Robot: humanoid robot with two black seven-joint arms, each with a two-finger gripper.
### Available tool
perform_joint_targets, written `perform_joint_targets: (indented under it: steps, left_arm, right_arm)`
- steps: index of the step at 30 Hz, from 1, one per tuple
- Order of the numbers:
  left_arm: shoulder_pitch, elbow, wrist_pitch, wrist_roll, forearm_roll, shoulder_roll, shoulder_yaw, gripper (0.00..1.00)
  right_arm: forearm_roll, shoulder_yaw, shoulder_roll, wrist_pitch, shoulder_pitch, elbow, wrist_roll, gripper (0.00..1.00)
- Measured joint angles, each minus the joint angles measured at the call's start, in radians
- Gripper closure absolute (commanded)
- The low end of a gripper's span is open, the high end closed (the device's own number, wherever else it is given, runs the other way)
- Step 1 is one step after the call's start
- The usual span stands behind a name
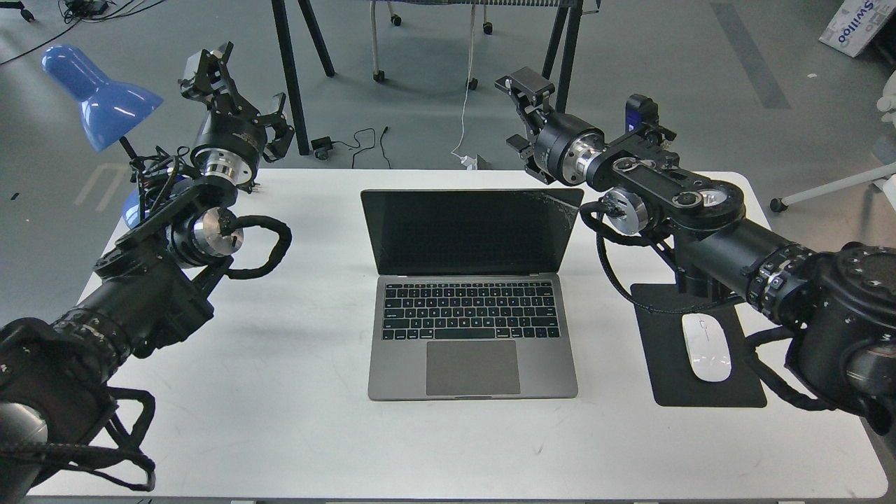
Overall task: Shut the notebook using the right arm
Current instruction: 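Bring the right gripper to the top edge of the laptop screen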
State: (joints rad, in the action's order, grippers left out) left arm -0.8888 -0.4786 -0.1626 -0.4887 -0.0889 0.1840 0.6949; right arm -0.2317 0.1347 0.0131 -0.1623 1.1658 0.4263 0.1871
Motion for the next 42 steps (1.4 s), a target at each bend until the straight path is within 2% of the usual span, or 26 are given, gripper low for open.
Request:
perform_joint_targets:
  steps: [9, 15, 29, 42]
  left_arm:
    - [-0.001, 0.000, 0.000, 0.000, 0.000, 0.000, 0.000, 0.00]
    - [-0.001, 0.000, 0.000, 0.000, 0.000, 0.001, 0.000, 0.00]
    - [-0.001, 0.000, 0.000, 0.000, 0.000, 0.002, 0.000, 0.00]
    - [0.000, 0.000, 0.000, 0.000, 0.000, 0.002, 0.000, 0.00]
  right_arm:
    - [-0.001, -0.017, 0.013, -0.074, 0.002, 0.033, 0.000, 0.00]
    - [-0.001, -0.056, 0.071, -0.086, 0.002, 0.152, 0.000, 0.00]
    - [-0.001, -0.084, 0.294, -0.102, -0.005, 0.523, -0.001, 0.00]
    - [-0.002, -0.130, 0.368, -0.102, -0.008, 0.627, -0.002, 0.00]
